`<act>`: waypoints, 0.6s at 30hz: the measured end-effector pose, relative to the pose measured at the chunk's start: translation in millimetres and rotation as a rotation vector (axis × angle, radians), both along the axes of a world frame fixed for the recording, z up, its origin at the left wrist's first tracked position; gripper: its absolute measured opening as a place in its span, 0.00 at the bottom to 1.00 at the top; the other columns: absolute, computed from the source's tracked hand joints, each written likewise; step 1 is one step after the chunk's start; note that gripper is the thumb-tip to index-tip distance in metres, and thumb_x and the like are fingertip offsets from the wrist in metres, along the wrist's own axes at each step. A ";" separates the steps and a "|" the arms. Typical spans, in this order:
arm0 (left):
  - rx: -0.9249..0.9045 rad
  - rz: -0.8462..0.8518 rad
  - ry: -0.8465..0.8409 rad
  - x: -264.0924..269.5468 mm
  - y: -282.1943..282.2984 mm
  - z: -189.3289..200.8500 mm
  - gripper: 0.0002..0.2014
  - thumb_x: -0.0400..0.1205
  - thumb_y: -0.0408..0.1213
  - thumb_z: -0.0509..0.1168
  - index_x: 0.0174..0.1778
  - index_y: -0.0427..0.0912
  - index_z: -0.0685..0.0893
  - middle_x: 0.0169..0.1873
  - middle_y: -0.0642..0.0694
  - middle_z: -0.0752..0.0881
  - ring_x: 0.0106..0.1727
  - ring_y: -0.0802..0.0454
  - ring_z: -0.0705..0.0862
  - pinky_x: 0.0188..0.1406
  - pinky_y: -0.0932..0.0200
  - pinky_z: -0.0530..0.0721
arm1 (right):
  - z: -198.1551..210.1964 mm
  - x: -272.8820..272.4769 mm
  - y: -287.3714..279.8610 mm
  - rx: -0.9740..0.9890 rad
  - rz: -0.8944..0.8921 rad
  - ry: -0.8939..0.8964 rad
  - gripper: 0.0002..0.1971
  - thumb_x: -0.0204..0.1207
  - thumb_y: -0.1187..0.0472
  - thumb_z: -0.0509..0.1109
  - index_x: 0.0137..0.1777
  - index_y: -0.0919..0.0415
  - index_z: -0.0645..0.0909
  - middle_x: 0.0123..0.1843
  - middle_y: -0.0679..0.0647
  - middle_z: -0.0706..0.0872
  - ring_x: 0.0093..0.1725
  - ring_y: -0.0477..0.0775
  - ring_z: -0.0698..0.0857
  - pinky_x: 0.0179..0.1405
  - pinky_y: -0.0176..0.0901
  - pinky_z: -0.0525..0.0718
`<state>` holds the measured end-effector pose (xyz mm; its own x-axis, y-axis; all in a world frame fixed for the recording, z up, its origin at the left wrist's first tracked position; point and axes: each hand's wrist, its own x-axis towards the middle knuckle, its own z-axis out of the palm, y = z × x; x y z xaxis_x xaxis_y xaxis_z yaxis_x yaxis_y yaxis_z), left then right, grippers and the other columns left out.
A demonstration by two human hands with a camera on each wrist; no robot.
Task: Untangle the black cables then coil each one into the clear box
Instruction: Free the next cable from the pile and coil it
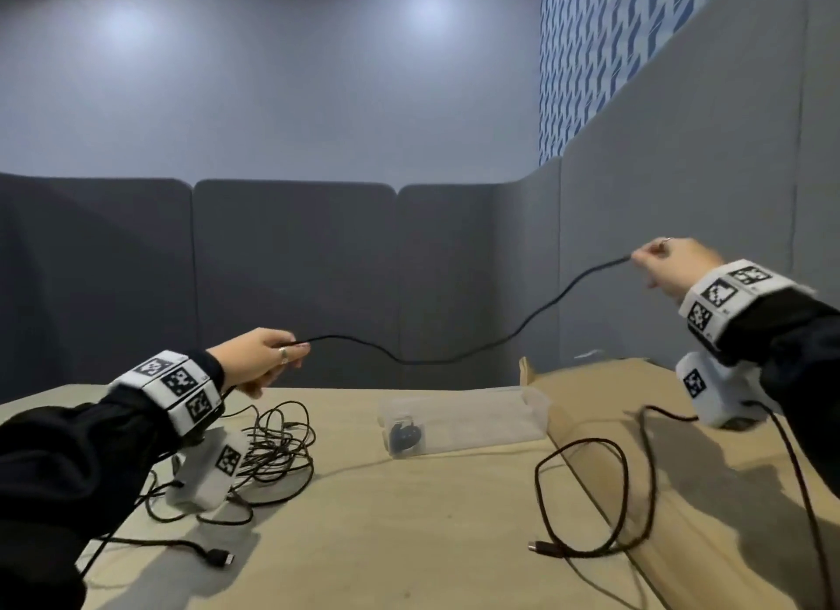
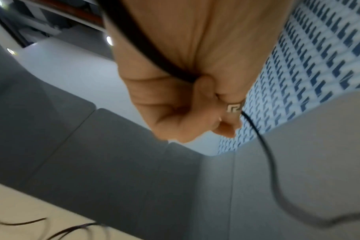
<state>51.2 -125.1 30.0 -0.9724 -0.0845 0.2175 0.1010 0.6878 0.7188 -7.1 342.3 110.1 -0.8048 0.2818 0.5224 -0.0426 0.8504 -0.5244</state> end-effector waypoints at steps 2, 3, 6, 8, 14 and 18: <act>-0.012 -0.040 0.028 4.9 20.6 10.8 0.14 0.82 0.43 0.64 0.37 0.40 0.72 0.18 0.50 0.64 0.16 0.57 0.60 0.13 0.68 0.58 | -11.8 6.0 -27.6 0.179 -0.013 -0.029 0.35 0.78 0.46 0.67 0.80 0.60 0.61 0.70 0.68 0.77 0.68 0.69 0.76 0.66 0.56 0.72; -0.042 -0.070 0.035 7.1 34.1 16.1 0.14 0.81 0.44 0.66 0.37 0.40 0.72 0.19 0.50 0.64 0.17 0.56 0.59 0.13 0.67 0.57 | -17.2 9.5 -44.7 0.242 0.045 0.022 0.41 0.75 0.42 0.69 0.82 0.57 0.55 0.74 0.67 0.72 0.73 0.69 0.71 0.69 0.58 0.70; -0.132 -0.190 0.099 16.1 81.1 28.0 0.13 0.82 0.45 0.65 0.39 0.41 0.74 0.20 0.48 0.66 0.19 0.53 0.61 0.14 0.67 0.59 | -35.4 32.8 -111.4 0.295 0.530 0.013 0.44 0.73 0.39 0.68 0.83 0.50 0.50 0.79 0.57 0.68 0.79 0.59 0.65 0.76 0.50 0.63; -0.118 -0.282 0.174 22.7 106.5 34.3 0.11 0.83 0.44 0.63 0.39 0.41 0.77 0.18 0.50 0.68 0.19 0.53 0.62 0.15 0.66 0.60 | -43.9 53.9 -152.3 0.291 0.832 -0.185 0.34 0.78 0.42 0.64 0.81 0.51 0.59 0.74 0.54 0.75 0.75 0.52 0.72 0.73 0.39 0.67; 0.184 -0.399 0.198 36.4 114.8 32.1 0.08 0.83 0.40 0.64 0.48 0.39 0.82 0.22 0.53 0.65 0.21 0.57 0.61 0.19 0.66 0.61 | -36.0 48.3 -157.8 -0.378 1.015 -0.062 0.17 0.84 0.54 0.59 0.33 0.56 0.68 0.22 0.48 0.67 0.16 0.45 0.68 0.21 0.41 0.83; 0.107 -0.416 0.069 29.3 89.1 0.0 0.10 0.86 0.37 0.57 0.48 0.38 0.83 0.23 0.53 0.65 0.23 0.57 0.63 0.25 0.65 0.70 | -3.9 14.8 -94.7 -0.717 0.566 0.419 0.19 0.84 0.52 0.57 0.31 0.54 0.67 0.25 0.52 0.66 0.12 0.43 0.63 0.14 0.29 0.65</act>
